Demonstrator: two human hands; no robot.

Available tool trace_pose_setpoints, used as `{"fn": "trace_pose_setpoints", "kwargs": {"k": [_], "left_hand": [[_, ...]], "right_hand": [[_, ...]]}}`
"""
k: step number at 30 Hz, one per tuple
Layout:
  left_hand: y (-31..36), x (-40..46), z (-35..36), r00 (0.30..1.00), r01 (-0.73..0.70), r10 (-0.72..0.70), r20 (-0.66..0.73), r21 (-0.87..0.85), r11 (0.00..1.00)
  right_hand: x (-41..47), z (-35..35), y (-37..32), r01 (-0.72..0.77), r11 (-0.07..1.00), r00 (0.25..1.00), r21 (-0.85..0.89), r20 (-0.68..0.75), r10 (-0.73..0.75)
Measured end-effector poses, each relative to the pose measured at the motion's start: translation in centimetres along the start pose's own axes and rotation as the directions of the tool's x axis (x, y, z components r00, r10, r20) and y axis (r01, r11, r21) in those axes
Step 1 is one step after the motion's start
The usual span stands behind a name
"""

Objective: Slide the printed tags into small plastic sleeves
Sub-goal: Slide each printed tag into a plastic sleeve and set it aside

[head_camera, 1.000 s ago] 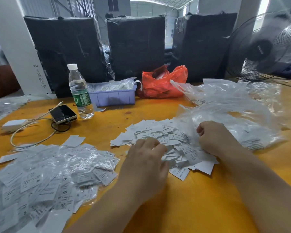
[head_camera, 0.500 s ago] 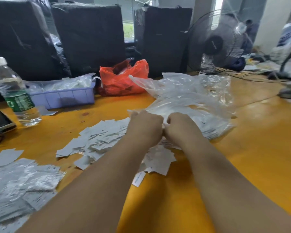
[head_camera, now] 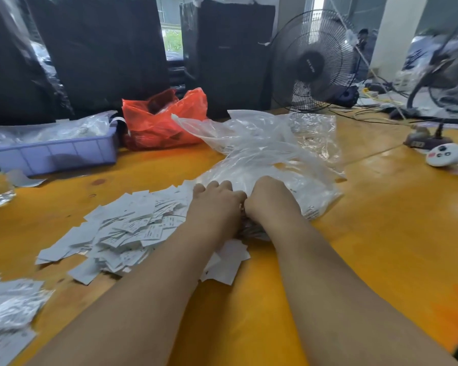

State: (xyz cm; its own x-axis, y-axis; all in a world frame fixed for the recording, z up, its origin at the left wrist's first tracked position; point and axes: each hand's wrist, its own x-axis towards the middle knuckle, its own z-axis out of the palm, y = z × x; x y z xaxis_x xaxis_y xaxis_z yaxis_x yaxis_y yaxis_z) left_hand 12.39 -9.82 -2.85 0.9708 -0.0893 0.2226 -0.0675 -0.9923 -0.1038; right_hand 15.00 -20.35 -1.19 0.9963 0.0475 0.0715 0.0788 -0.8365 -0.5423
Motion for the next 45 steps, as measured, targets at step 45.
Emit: {"fn": "trace_pose_setpoints", "kwargs": {"k": [45], "left_hand": [[-7.3,-14.5,-4.1,0.929,0.260,-0.280,-0.242,-0.111,0.959]], "right_hand": [[-4.8,-1.5,-4.3,0.018,0.308,0.946,0.951,0.083,-0.312]]}}
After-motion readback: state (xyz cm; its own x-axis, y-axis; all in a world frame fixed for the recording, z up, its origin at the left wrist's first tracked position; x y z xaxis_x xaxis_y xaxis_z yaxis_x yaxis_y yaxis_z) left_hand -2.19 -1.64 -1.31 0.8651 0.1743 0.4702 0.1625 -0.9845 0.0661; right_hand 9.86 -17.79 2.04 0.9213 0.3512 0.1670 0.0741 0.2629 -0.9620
